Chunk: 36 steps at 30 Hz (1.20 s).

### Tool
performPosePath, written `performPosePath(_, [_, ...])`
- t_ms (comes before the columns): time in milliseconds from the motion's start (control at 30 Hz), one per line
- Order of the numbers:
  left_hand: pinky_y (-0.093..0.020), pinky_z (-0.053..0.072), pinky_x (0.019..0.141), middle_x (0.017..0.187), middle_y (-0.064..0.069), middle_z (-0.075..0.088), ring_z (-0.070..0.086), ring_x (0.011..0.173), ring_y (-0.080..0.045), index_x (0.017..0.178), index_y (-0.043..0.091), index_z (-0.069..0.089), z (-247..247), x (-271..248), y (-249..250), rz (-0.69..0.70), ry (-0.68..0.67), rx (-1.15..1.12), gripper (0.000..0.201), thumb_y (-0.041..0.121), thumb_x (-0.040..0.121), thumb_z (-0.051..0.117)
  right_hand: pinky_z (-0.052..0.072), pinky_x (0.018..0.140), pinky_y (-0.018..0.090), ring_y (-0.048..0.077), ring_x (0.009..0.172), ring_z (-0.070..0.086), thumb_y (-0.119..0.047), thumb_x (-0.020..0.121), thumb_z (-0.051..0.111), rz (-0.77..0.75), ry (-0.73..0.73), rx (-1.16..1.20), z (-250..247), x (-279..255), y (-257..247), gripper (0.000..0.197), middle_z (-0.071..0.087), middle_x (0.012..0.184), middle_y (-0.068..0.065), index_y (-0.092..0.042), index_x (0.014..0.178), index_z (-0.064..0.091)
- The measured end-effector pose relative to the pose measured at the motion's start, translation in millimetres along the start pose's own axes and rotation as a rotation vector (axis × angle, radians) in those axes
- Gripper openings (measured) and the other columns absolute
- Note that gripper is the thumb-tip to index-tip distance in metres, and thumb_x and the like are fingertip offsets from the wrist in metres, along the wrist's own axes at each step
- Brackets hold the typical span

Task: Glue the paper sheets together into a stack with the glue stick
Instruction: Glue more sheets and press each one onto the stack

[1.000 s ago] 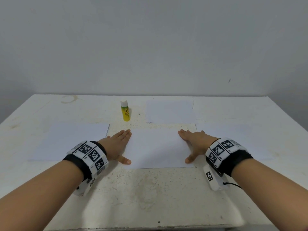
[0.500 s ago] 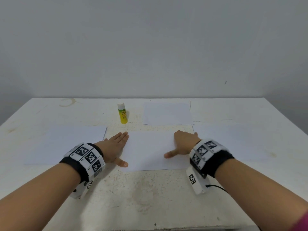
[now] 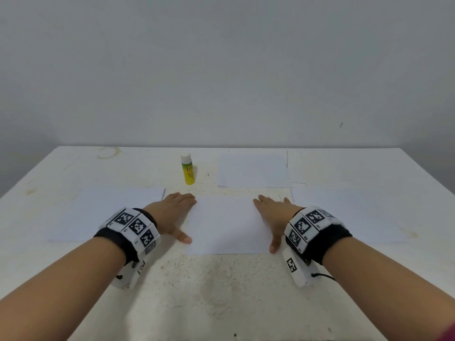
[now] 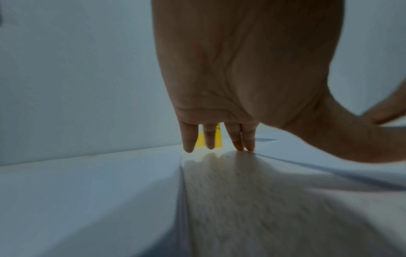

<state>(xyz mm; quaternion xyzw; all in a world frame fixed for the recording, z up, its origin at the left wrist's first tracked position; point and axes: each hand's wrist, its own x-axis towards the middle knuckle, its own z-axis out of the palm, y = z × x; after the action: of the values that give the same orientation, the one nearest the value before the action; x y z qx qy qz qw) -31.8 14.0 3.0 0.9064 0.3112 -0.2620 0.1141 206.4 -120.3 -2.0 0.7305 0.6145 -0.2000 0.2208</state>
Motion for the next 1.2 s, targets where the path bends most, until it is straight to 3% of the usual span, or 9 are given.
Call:
performPosePath(133, [-0.036,0.043,0.096,0.132,-0.006,0.049,0.047,0.118,-0.021,0.128,0.011,0.049,-17.3,2.3,3.6,-0.157,0.197,-0.036,0.076,0.071,0.081,0.047,0.001,0.117,0.05,0.022,0.148,0.008,-0.039,0.061,0.088,-0.004,-0.03,0.012,-0.6,1.8,2.2,0.138,-0.009,0.161,0.005,-0.013,0.151,-0.013])
performPosePath(167, [-0.036,0.044,0.094,0.13,-0.006,0.051,0.049,0.116,-0.021,0.125,0.01,0.05,-17.6,4.2,10.8,-0.159,0.281,-0.051,0.069,0.067,0.086,0.044,0.001,0.117,0.05,0.022,0.148,0.007,-0.039,0.061,0.088,-0.005,-0.028,0.007,0.1,2.4,1.8,0.138,-0.01,0.161,0.005,-0.013,0.151,-0.013])
performPosePath(233, [-0.04,0.038,0.105,0.145,-0.01,0.041,0.042,0.129,-0.025,0.137,0.011,0.042,-13.0,10.6,37.6,-0.046,0.337,-0.103,0.064,0.058,0.095,0.037,0.0,0.117,0.05,0.022,0.148,0.005,-0.039,0.06,0.088,-0.004,-0.025,-0.007,1.4,4.5,0.9,0.139,-0.01,0.161,0.006,-0.012,0.151,-0.013])
performPosePath(333, [-0.038,0.011,0.12,0.161,-0.008,0.0,0.005,0.148,-0.02,0.153,0.009,0.009,3.1,22.7,89.8,0.147,0.17,-0.014,0.069,0.048,0.101,0.03,-0.001,0.117,0.049,0.022,0.148,0.004,-0.038,0.061,0.088,0.009,-0.034,-0.005,1.9,6.0,0.2,0.139,-0.011,0.16,0.006,-0.012,0.151,-0.015])
performPosePath(433, [-0.036,0.004,0.119,0.16,-0.007,-0.016,-0.008,0.148,-0.017,0.152,0.007,-0.01,7.2,33.2,99.2,0.126,0.08,0.018,0.086,0.055,0.097,0.037,-0.001,0.117,0.05,0.021,0.148,0.002,-0.041,0.062,0.087,0.01,-0.054,-0.002,1.0,4.2,2.1,0.139,-0.015,0.16,0.004,-0.014,0.151,-0.017])
performPosePath(567, [-0.039,0.012,0.12,0.159,-0.007,-0.019,-0.009,0.148,-0.017,0.15,0.004,-0.014,3.4,29.8,77.5,0.049,0.013,0.026,0.108,0.065,0.087,0.048,-0.002,0.116,0.052,0.02,0.148,0.001,-0.043,0.064,0.085,-0.003,-0.055,0.005,0.3,1.0,4.7,0.137,-0.017,0.16,0.003,-0.015,0.151,-0.017])
performPosePath(733, [-0.041,0.011,0.12,0.158,-0.011,-0.019,-0.007,0.148,-0.02,0.149,0.001,-0.017,-0.1,20.3,47.5,-0.024,-0.036,0.072,0.121,0.069,0.079,0.055,0.0,0.116,0.054,0.02,0.148,0.005,-0.045,0.065,0.084,-0.018,-0.055,0.002,0.2,-0.9,6.8,0.136,-0.016,0.16,0.002,-0.016,0.151,-0.017])
performPosePath(1033, [-0.053,-0.001,0.117,0.159,-0.008,-0.017,-0.008,0.148,-0.02,0.15,0.003,-0.017,-0.4,11.3,24.9,-0.061,-0.057,0.195,0.126,0.075,0.074,0.054,-0.001,0.115,0.054,0.018,0.148,0.005,-0.044,0.066,0.084,-0.022,-0.064,0.017,-1.2,-3.3,7.5,0.135,-0.017,0.16,0.001,-0.017,0.151,-0.017])
performPosePath(1200, [-0.064,-0.005,0.113,0.159,-0.002,-0.02,-0.02,0.146,-0.019,0.15,0.01,-0.018,6.6,11.5,17.8,-0.072,-0.032,0.216,0.129,0.08,0.069,0.054,-0.001,0.115,0.054,0.018,0.148,0.006,-0.045,0.065,0.084,-0.028,-0.056,0.029,-0.5,-3.7,8.6,0.135,-0.015,0.16,0.0,-0.017,0.151,-0.016])
